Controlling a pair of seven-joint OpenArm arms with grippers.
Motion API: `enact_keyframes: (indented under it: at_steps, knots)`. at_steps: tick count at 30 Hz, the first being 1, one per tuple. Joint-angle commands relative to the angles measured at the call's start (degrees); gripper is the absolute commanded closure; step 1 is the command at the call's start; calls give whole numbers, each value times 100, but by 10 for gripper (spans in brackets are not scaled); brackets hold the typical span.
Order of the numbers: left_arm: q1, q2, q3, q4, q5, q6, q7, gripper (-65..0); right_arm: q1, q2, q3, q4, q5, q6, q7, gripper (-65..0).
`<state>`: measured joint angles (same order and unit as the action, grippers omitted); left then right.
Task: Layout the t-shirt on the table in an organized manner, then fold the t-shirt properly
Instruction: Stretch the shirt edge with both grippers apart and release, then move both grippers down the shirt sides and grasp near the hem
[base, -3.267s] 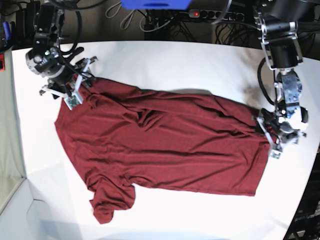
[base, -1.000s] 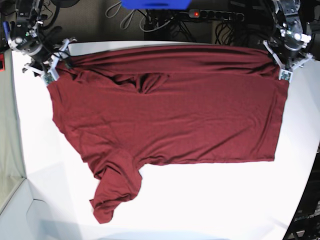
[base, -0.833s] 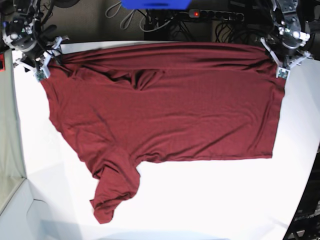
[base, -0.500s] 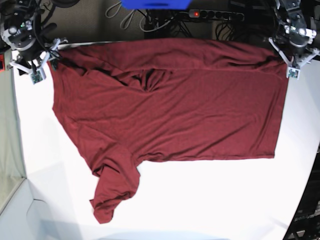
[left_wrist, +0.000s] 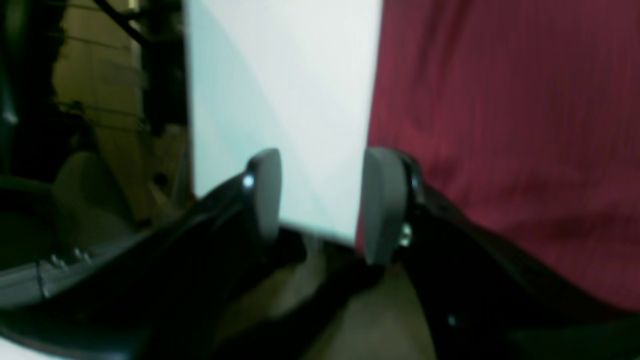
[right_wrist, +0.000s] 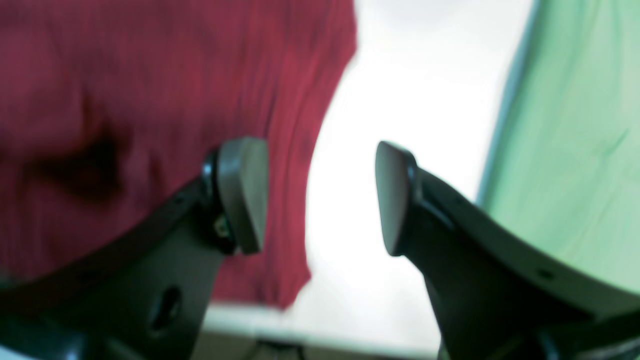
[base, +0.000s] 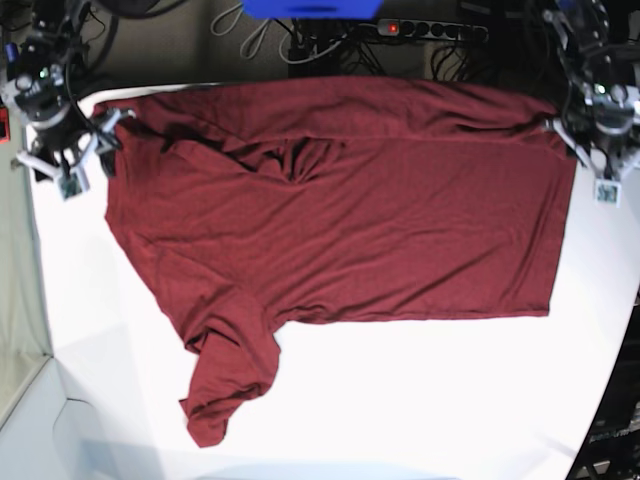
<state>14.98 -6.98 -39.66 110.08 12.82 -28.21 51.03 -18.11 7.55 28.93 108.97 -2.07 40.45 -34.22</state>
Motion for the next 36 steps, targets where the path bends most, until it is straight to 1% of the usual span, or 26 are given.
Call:
enact_keyframes:
  at_steps: [1,4,7,10,13,16,18,20,23,28,32,36]
  knots:
    - [-158,-80,-21,135,24,56,45,-262,215,32,-49,88,70,-45,138,-344]
    - [-562,-80,-3,108,24,56,203,-262,787,-12,-251,44,53,-45,129,-346]
    - [-922,-80,23,64,32,56,344,-262,1437,-12,-488,-167,53,-45,-152,-347]
    - [-1318,-80,23,-252,32,56,326,-262,2272,5,-620,-800,44,-45,-609,-347]
    - [-1872,-115,23,-771,76,65,317,-262,3108,14,-726,-1732,-97,-45,-855,-347]
    - [-2399,-194,23,-1430,76,109,300,-262,3714,40,-919,-2602,-642,-45,-838,-348]
    - [-2733,-335,23,-1852,85,117,177,-262,4057,40,-1016,-3103,-826,-45,-785,-348]
    - [-3032,-431,23,-2380,85,126,18,-262,4312,40,-1033,-3613,-976,-45,-574,-348]
    - [-3472,-634,32,-3215,85,126,-298,-262,4620,40,-1051,-4334,-1178,-45,-205,-348]
    - [-4087,-915,32,-4745,85,126,-1344,-262,5033,58,-1016,-5213,-1363,-45,244,-348]
    - [-4430,-994,32,-5817,85,126,-2197,-263,5103,120,-1007,-5503,-1345,-45,543,-348]
    - [-4597,-1012,32,-6599,85,135,-2883,-263,5068,128,-1007,-5503,-1345,-45,604,-348]
